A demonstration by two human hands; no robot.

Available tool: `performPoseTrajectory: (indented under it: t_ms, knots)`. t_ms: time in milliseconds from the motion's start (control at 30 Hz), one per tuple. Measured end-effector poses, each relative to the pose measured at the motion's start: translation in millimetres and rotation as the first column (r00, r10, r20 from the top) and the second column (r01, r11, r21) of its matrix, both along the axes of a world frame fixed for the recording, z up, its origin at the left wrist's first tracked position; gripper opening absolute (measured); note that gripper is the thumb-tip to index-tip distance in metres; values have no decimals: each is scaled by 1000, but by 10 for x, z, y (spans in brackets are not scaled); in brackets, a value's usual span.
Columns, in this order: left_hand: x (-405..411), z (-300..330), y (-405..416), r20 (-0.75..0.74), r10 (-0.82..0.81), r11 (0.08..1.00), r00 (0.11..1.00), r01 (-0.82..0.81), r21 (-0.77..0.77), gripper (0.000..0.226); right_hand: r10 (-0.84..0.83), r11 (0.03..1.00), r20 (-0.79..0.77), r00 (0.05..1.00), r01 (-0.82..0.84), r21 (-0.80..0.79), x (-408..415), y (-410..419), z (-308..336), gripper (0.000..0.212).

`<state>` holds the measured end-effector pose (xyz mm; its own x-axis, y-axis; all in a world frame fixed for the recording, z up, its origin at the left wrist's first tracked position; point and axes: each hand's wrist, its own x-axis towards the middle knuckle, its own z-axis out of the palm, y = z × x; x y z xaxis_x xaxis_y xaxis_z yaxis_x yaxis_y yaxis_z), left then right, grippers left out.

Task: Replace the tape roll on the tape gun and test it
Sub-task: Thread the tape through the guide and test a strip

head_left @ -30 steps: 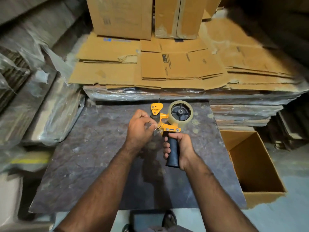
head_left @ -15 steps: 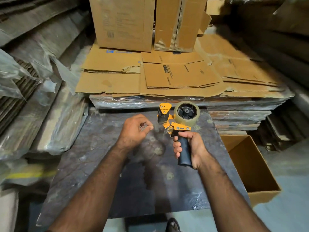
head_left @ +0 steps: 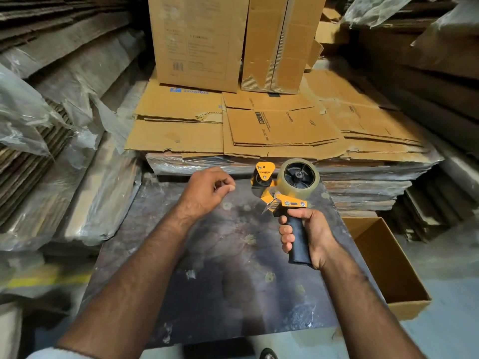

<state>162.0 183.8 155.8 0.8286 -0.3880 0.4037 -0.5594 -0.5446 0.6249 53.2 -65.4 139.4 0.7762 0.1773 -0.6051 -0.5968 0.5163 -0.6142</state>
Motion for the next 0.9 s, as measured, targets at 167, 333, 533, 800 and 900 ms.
performPoseTrajectory:
  t_ms: [167, 333, 533, 800, 900]
  knots:
    - [85, 128, 1, 56, 3, 1000, 998, -2, -30, 6, 33, 997, 5, 999, -34, 64, -58, 77, 41, 20]
    - [142, 273, -19, 63, -27, 1000, 998, 27, -3, 5, 35, 995, 14, 999, -37, 93, -118, 93, 81, 22]
    - [-49, 230, -122, 121, -122, 991, 985, 113, 75, 3, -56, 998, 21, 998, 55, 43, -64, -95, 149, 19]
    - [41, 301, -79, 86, -30, 996, 996, 22, 91, 6, 36, 999, -7, 999, -36, 23, -152, -25, 121, 20]
    - [94, 388, -111, 84, -10, 996, 996, 2, 90, 6, 75, 997, -6, 997, -75, 37, -179, 31, 143, 22]
